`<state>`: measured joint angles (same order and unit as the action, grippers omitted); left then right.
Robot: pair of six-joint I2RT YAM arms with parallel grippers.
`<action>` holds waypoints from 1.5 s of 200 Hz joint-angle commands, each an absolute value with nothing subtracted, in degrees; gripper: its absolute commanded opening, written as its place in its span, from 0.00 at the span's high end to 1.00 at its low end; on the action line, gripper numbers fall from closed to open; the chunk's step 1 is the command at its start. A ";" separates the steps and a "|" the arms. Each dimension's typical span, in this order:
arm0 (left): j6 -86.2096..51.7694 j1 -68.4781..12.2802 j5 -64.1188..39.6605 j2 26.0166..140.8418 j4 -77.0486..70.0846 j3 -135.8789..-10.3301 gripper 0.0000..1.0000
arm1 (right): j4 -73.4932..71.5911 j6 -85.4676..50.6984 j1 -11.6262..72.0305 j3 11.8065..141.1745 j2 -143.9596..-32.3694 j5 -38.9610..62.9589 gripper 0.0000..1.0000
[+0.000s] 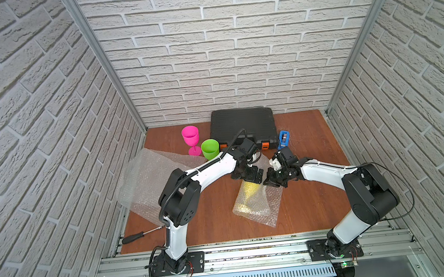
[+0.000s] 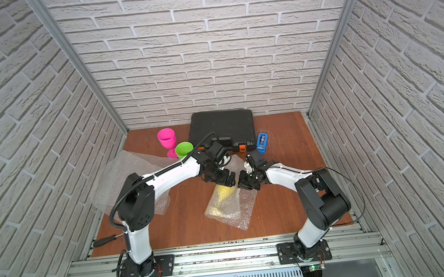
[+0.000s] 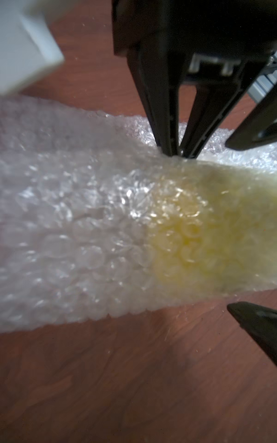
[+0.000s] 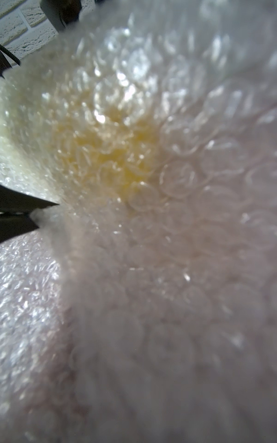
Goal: Wrap wine glasses in bubble wrap
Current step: Wrap the wine glass in bubble wrap.
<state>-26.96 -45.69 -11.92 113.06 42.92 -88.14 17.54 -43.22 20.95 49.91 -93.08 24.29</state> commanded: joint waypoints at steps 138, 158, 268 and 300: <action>-31.78 -43.62 -15.33 112.37 33.41 -78.77 0.24 | 29.69 -39.25 19.32 52.29 -86.58 18.28 0.68; -33.08 -42.22 -17.51 109.65 29.07 -74.51 0.26 | 28.77 -40.75 19.88 52.12 -85.21 20.95 0.68; -42.66 -31.14 -29.46 95.24 4.61 -49.05 0.29 | 25.02 -46.76 36.33 56.62 -97.14 26.24 0.85; -45.35 -28.31 -31.99 92.77 -1.36 -43.26 0.29 | 23.79 -48.54 40.32 56.77 -98.71 27.01 0.86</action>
<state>-42.33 -29.95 -29.93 94.37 5.28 -46.94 25.63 -46.37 37.85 55.64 -97.89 26.00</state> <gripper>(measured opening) 0.755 0.141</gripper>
